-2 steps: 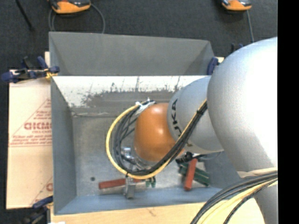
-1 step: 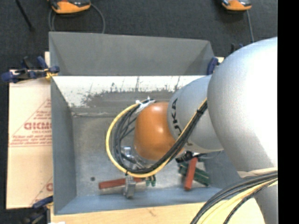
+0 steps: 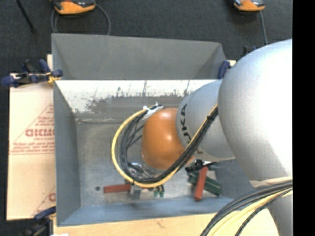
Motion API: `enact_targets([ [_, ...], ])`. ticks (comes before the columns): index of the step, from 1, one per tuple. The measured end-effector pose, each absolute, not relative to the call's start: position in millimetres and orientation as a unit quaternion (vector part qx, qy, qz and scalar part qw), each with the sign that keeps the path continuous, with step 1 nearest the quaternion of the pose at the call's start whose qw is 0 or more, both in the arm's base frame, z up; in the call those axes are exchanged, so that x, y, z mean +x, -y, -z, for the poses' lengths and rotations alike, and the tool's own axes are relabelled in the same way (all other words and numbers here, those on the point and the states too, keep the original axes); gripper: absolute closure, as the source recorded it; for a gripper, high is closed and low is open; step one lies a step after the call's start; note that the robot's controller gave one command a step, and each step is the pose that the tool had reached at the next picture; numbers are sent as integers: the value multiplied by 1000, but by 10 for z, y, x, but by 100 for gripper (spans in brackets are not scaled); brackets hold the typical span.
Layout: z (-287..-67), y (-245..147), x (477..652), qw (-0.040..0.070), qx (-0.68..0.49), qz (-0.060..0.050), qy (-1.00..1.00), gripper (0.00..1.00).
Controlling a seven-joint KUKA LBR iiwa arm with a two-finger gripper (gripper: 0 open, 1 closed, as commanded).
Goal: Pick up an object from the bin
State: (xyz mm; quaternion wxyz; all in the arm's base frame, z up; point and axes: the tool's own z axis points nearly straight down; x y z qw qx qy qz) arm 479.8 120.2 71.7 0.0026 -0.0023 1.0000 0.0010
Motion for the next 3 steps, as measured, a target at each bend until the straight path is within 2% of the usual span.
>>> enact_targets([
  [2, -1188, -1193, 4825, 2, 1, -1, -1000, 100],
  [3, -1566, -1188, 4842, 3, 3, -1, -1000, 100],
])
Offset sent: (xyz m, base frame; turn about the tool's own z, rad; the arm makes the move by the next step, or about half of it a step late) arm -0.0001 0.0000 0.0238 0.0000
